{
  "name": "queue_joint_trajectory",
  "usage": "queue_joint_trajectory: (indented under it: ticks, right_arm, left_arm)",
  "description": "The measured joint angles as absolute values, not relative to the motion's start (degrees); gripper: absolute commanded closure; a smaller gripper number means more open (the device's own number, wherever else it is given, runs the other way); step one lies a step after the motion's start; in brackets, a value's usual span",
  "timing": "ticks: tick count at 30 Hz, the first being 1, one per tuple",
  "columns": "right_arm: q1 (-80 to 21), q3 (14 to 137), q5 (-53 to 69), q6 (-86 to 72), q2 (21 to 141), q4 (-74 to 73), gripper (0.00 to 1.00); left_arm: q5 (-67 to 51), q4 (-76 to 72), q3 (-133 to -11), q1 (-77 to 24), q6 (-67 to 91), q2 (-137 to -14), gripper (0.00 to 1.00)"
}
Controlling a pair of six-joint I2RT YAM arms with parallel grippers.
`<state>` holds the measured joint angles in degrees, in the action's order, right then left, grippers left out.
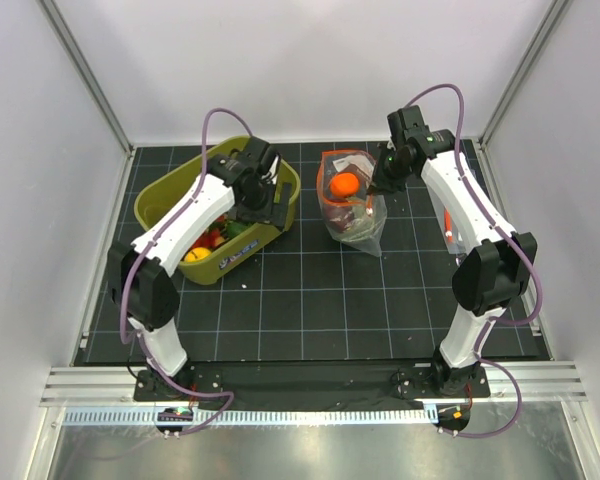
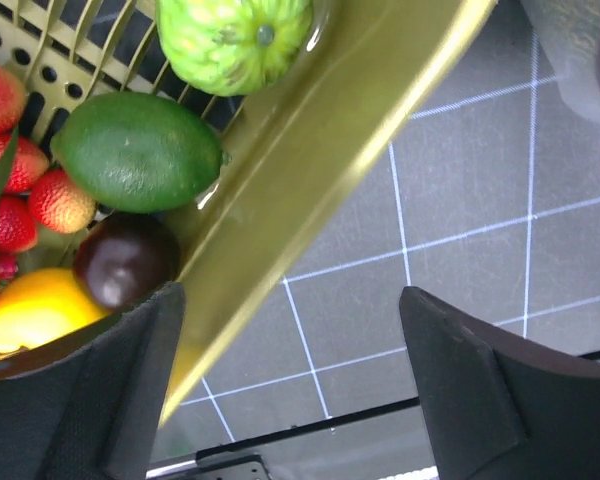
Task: Place the food in the zip-top bag and seal the zipper
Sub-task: Adjust the bin at the center of the board.
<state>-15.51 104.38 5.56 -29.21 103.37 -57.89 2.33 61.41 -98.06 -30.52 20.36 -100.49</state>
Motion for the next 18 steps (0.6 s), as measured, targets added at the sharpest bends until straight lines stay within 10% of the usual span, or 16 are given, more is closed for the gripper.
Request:
queue_joint_trajectory:
  ticks: [10,18]
  right_arm:
    - [-15.5,105.9,5.3,-29.1,103.5,-58.8,0.99]
    - [-15.5,105.9,5.3,-29.1,104.7,-59.5,0.99]
  left_arm:
    - [4.8,61.2,-100.8,-30.6,19.0,-106.2,0.98]
    - [5.7,64.4,-126.4,-28.6,38.5,-122.0,1.00]
